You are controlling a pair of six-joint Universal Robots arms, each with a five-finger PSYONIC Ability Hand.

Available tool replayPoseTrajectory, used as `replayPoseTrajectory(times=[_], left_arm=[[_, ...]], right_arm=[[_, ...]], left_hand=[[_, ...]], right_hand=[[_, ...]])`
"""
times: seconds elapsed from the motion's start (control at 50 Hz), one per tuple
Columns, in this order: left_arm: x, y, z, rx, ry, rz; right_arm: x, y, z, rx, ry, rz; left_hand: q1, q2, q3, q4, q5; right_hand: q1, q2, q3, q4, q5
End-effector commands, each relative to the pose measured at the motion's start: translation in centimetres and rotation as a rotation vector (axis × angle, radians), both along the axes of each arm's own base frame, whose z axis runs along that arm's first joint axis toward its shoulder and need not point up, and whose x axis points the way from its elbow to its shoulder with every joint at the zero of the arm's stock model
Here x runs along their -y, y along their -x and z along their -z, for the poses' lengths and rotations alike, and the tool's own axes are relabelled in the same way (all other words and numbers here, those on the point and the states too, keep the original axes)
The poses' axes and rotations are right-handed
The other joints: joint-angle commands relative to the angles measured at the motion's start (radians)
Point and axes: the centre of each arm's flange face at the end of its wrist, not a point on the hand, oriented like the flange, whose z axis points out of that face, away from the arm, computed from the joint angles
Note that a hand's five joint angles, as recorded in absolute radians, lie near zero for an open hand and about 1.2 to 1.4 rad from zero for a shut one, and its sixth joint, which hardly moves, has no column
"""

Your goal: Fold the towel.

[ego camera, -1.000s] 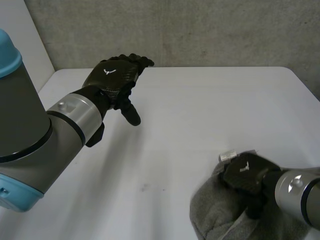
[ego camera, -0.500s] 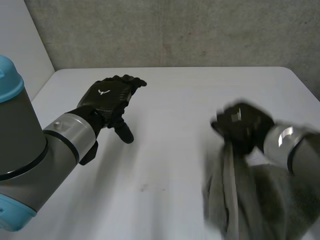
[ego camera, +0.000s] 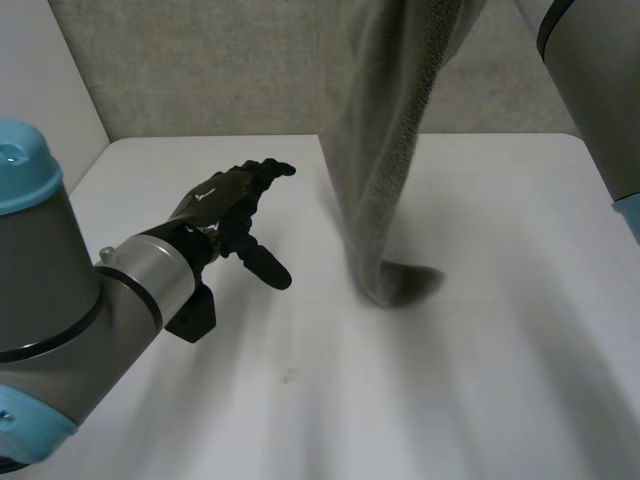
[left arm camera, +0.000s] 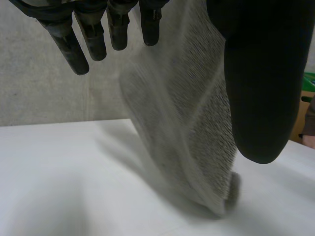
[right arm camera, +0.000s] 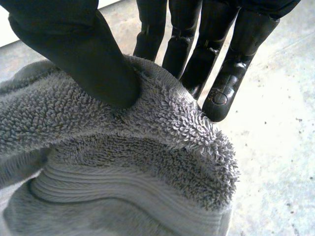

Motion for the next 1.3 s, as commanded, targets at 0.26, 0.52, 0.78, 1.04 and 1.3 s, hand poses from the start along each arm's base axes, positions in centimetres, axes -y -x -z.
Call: replayPoseTrajectory(times=[0.26, 0.52, 0.78, 1.04, 1.3], left_arm=[[6.6, 2.9, 3.7, -0.06, 0.109, -0.042], [6.0, -0.5, 3.2, -0.032, 0.1, -0.164], [3.4, -2.1, 1.8, -0.039, 0.103, -0.154], [3.2, 1.5, 8.7, 0.022, -0.077, 0.027], [6.1, 2.4, 8.6, -0.037, 0.069, -0.029]], right_arm=[[-3.5, 0.8, -0.8, -0.001, 0.02, -0.05], [-2.9, 0.3, 3.9, -0.095, -0.101, -0.053], [-2.8, 0.3, 5.6, -0.111, -0.153, -0.059], [-2.3, 0.5, 5.7, -0.111, -0.159, -0.046], [-2.2, 0.6, 6.4, -0.112, -0.187, -0.037]], left_hand=[[0.031, 0.025, 0.025, 0.027, 0.007], [0.034, 0.028, 0.028, 0.03, 0.01], [0.034, 0.028, 0.029, 0.03, 0.01], [0.063, 0.057, 0.057, 0.059, 0.039], [1.219, 1.213, 1.214, 1.216, 1.196]], right_hand=[[0.46, 0.227, 0.208, 0.201, 0.25], [0.46, 0.227, 0.208, 0.201, 0.25], [0.46, 0.227, 0.208, 0.201, 0.25], [0.46, 0.227, 0.208, 0.201, 0.25], [0.46, 0.227, 0.208, 0.201, 0.25]])
